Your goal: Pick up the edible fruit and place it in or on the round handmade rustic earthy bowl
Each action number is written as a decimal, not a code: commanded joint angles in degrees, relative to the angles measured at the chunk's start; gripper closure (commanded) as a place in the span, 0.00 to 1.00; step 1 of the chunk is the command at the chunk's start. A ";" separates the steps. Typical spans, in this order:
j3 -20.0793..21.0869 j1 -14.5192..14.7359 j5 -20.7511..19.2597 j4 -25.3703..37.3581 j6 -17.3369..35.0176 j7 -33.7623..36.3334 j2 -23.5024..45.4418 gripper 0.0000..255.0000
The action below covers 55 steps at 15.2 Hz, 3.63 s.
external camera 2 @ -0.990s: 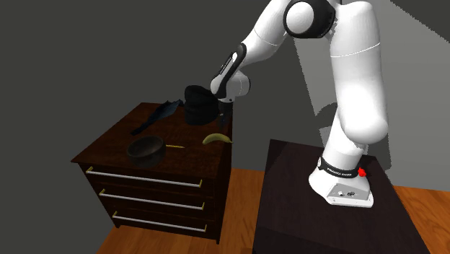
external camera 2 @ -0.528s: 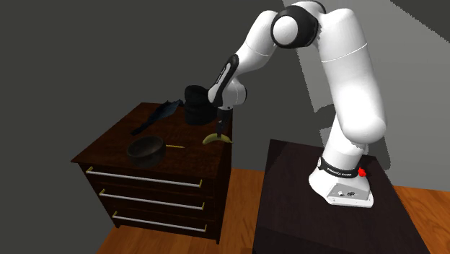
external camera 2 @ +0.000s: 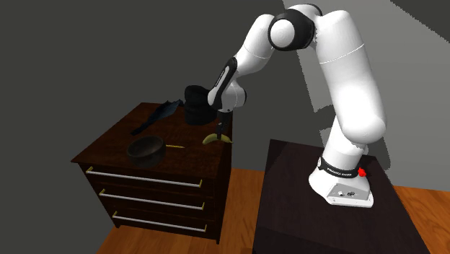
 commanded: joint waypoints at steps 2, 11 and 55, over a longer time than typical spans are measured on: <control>0.00 0.00 0.00 0.00 0.00 0.00 0.00 1.00; 0.01 0.00 0.01 0.01 0.01 0.00 0.01 1.00; -3.56 12.26 -13.39 14.69 -22.06 24.22 -10.16 1.00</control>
